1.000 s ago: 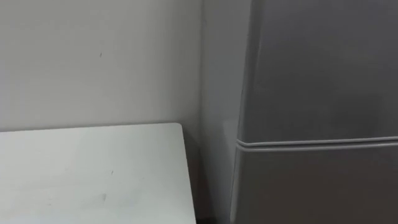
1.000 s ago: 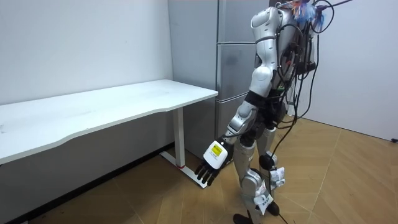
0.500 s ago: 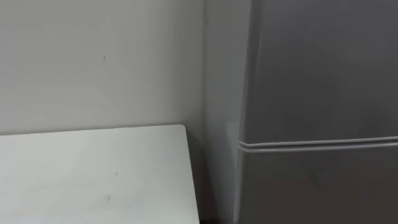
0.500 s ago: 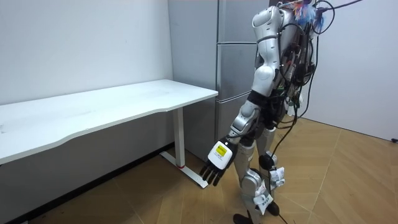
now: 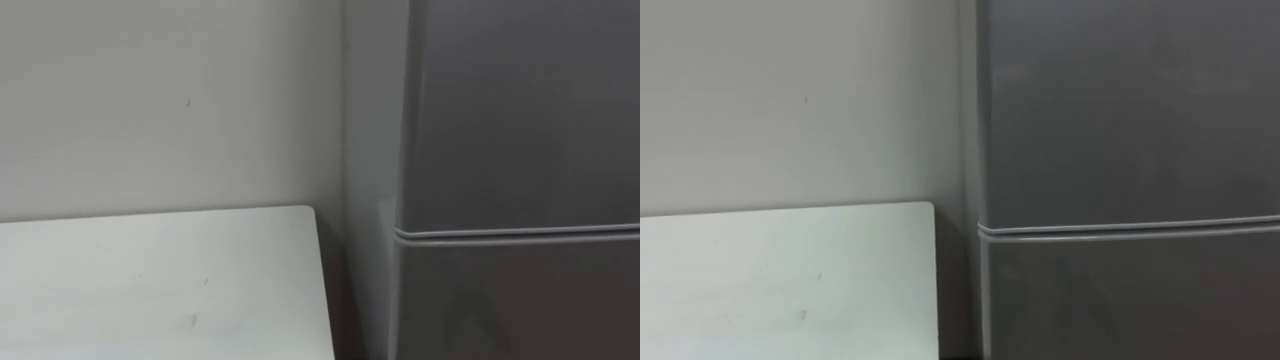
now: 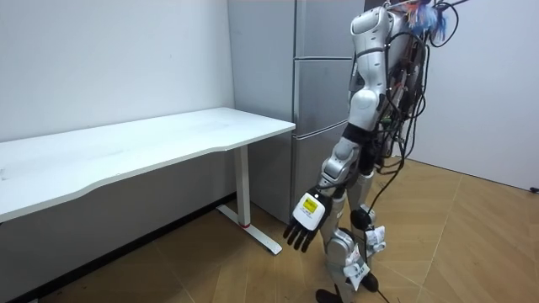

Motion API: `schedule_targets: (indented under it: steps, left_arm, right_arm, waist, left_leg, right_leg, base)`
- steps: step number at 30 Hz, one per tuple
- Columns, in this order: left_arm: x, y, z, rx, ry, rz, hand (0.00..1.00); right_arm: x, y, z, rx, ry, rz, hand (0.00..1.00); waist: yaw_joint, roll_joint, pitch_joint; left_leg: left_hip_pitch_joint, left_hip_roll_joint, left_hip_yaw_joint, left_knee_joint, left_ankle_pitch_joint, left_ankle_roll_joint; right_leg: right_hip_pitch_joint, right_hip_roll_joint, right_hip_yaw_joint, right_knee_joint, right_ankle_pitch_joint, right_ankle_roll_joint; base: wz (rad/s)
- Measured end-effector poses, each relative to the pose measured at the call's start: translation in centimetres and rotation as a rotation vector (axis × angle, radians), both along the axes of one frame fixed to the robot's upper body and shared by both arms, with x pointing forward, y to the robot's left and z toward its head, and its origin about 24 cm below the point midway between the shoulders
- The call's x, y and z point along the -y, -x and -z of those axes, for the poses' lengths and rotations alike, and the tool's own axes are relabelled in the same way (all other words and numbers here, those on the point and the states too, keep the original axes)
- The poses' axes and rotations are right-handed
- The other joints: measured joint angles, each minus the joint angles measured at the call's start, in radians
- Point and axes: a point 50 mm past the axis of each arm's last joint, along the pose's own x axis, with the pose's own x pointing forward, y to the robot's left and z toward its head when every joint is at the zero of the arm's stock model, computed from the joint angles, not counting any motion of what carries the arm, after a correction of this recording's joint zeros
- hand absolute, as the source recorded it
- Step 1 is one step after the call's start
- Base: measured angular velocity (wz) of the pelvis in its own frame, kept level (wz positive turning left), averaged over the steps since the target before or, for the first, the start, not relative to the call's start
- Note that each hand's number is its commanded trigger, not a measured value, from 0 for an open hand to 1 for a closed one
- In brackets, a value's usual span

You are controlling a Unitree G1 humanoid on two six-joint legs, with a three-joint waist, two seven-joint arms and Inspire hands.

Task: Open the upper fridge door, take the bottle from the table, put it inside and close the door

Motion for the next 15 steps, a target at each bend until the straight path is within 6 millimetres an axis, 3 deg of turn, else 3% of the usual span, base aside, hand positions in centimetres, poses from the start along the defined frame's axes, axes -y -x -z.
schedule_targets:
  steps: [7,15]
  left_arm:
    - [0.6,-0.8,0.2,-0.006,0.046,0.087,0.0]
    - [1.0,-0.9,0.3,-0.019,0.088,0.103,0.0]
  right_arm:
    - [-2.4,-1.2,0.7,0.015,-0.231,-0.197,0.0]
    - [-2.8,-1.0,1.3,-0.024,-0.348,-0.221,0.0]
  waist:
    - [0.011,0.002,0.0012]
    - [0.004,-0.011,0.0026]
  left_leg:
    - [-0.006,-0.002,-0.008,0.01,0.0,0.0]
    - [-0.023,-0.009,-0.03,0.018,0.0,0.001]
  right_leg:
    - [0.009,0.0,-0.014,-0.003,0.0,0.0]
    - [0.009,-0.004,-0.037,-0.017,-0.002,0.004]
  base:
    - [0.04]
    - [0.09]
